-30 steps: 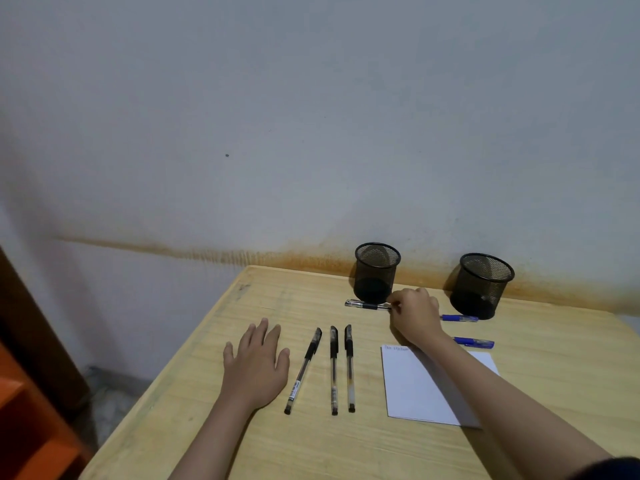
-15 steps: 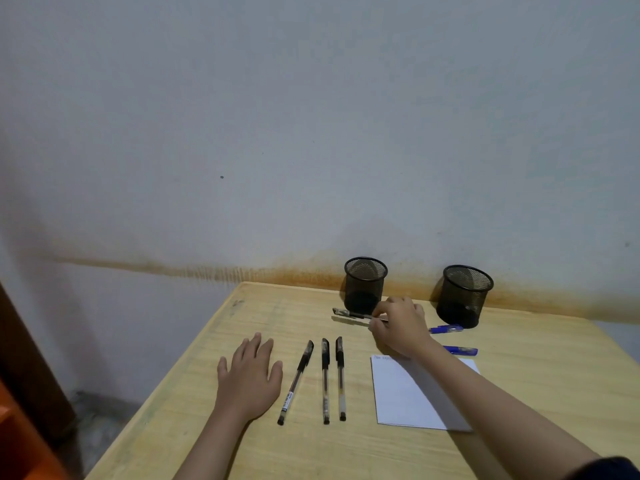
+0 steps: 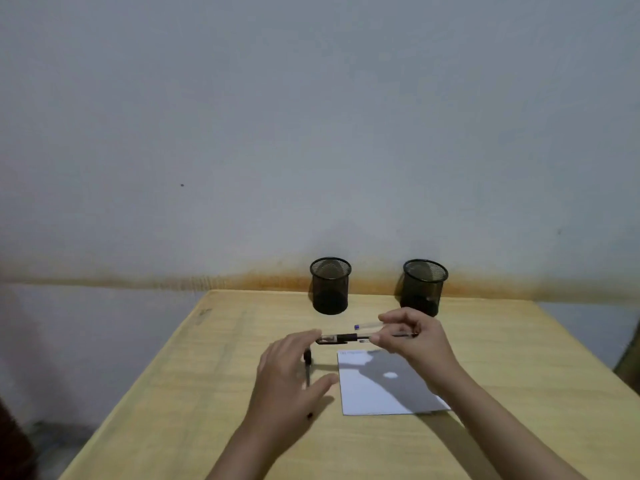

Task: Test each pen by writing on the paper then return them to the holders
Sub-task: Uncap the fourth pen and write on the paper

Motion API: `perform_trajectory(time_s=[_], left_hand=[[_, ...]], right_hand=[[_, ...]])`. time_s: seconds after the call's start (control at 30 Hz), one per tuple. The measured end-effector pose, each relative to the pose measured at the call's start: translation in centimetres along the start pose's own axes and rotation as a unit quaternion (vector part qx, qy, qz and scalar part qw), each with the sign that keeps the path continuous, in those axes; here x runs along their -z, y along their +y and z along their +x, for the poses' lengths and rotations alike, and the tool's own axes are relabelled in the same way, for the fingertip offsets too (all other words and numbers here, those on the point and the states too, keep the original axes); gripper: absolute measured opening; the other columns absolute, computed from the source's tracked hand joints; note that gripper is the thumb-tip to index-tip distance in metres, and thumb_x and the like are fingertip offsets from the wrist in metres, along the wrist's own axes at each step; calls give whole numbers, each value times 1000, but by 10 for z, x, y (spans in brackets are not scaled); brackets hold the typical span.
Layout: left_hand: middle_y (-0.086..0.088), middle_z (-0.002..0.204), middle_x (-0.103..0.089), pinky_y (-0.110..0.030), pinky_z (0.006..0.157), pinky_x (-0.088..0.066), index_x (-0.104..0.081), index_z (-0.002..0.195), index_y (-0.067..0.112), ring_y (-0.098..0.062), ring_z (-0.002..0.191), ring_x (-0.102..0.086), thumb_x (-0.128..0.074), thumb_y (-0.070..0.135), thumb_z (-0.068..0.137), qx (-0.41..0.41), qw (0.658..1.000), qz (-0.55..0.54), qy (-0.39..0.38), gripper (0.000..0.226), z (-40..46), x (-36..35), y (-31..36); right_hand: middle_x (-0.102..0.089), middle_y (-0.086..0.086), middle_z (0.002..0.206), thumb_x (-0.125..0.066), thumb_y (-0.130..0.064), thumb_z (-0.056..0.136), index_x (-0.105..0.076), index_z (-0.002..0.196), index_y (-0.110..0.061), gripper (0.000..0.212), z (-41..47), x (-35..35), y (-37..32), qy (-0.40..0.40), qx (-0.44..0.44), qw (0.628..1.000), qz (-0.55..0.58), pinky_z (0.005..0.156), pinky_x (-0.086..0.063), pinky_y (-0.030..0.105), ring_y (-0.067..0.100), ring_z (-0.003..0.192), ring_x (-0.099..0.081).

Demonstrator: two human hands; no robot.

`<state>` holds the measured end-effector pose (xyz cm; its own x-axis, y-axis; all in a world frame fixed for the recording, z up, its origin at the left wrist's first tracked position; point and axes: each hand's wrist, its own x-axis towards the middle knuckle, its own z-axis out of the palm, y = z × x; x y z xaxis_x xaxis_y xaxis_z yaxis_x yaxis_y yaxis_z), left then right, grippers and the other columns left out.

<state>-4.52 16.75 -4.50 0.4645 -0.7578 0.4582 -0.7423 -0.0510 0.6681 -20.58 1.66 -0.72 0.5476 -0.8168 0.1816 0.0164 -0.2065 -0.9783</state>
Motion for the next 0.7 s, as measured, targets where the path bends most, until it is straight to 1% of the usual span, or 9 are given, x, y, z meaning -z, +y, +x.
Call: perform_trajectory(time_s=[0.07, 0.1, 0.17, 0.27, 0.33, 0.4, 0.5, 0.6, 0.7], left_hand=[[26, 110, -56, -9, 85, -37, -56, 107, 48, 3, 107, -51, -74, 30, 73, -9, 999, -39, -7, 43, 5, -15, 19], [24, 103, -58, -9, 79, -40, -58, 102, 47, 2, 100, -55, -74, 25, 75, 3, 998, -55, -6, 38, 8, -21, 25], [18, 93, -60, -15, 74, -45, -63, 98, 38, 2, 89, -57, -71, 21, 79, 15, 998, -58, -12, 27, 13, -33, 36], [14, 86, -60, -18, 74, -47, -68, 93, 25, 1, 82, -57, -70, 19, 80, -13, 999, -42, -31, 14, 19, -51, 49], [13, 87, -60, -20, 76, -50, -68, 95, 24, 0, 81, -58, -68, 22, 82, -15, 998, -38, -42, 13, 22, -60, 56], [12, 87, -61, -21, 75, -51, -69, 95, 23, -2, 80, -59, -65, 24, 84, -14, 998, -43, -43, 11, 22, -66, 61], [5, 82, -64, -25, 70, -48, -70, 89, 18, -8, 77, -58, -59, 23, 88, -11, 997, -31, -71, 11, 20, -72, 68], [-5, 72, -65, -27, 60, -41, -68, 79, 10, -12, 64, -53, -53, 21, 90, 11, 993, -8, -119, 22, 22, -76, 72], [-4, 62, -58, -20, 51, -30, -66, 75, 5, -11, 55, -45, -51, 20, 91, 16, 993, 1, -118, 27, 24, -76, 78]], right_hand=[[-70, 9, 78, -80, -3, 69, -68, 92, -6, 26, -3, 6, 2, 38, -25, 998, 53, 65, -56, 27, 15, 73, -66], [-70, 9, 82, -78, -5, 71, -69, 92, -7, 23, -4, 10, 3, 62, -40, 993, 88, 67, -54, 29, 18, 77, -65], [-68, 7, 81, -75, -7, 75, -70, 90, -7, 17, -3, 16, 8, 96, -55, 984, 140, 69, -51, 29, 20, 78, -62], [-56, 7, 67, -70, -11, 81, -69, 80, -5, 6, -3, 20, 15, 116, -63, 975, 179, 66, -50, 29, 19, 68, -53], [-50, 6, 60, -65, -17, 87, -67, 81, -2, 16, -3, 21, 18, 108, -70, 974, 185, 59, -46, 26, 15, 59, -48], [-45, 0, 53, -60, -22, 91, -68, 85, -1, 23, -3, 20, 21, 82, -74, 982, 150, 50, -38, 23, 11, 49, -42], [-41, -2, 44, -56, -22, 94, -65, 78, 1, 29, -2, 17, 28, 69, -86, 986, 125, 40, -31, 20, 9, 37, -34], [-38, -2, 38, -56, -25, 94, -60, 67, -3, 35, 5, 15, 33, 86, -116, 985, 99, 38, -29, 21, 10, 34, -31], [-36, -1, 35, -56, -25, 95, -58, 61, -5, 39, 16, 16, 33, 96, -143, 980, 102, 39, -27, 21, 11, 31, -29]])
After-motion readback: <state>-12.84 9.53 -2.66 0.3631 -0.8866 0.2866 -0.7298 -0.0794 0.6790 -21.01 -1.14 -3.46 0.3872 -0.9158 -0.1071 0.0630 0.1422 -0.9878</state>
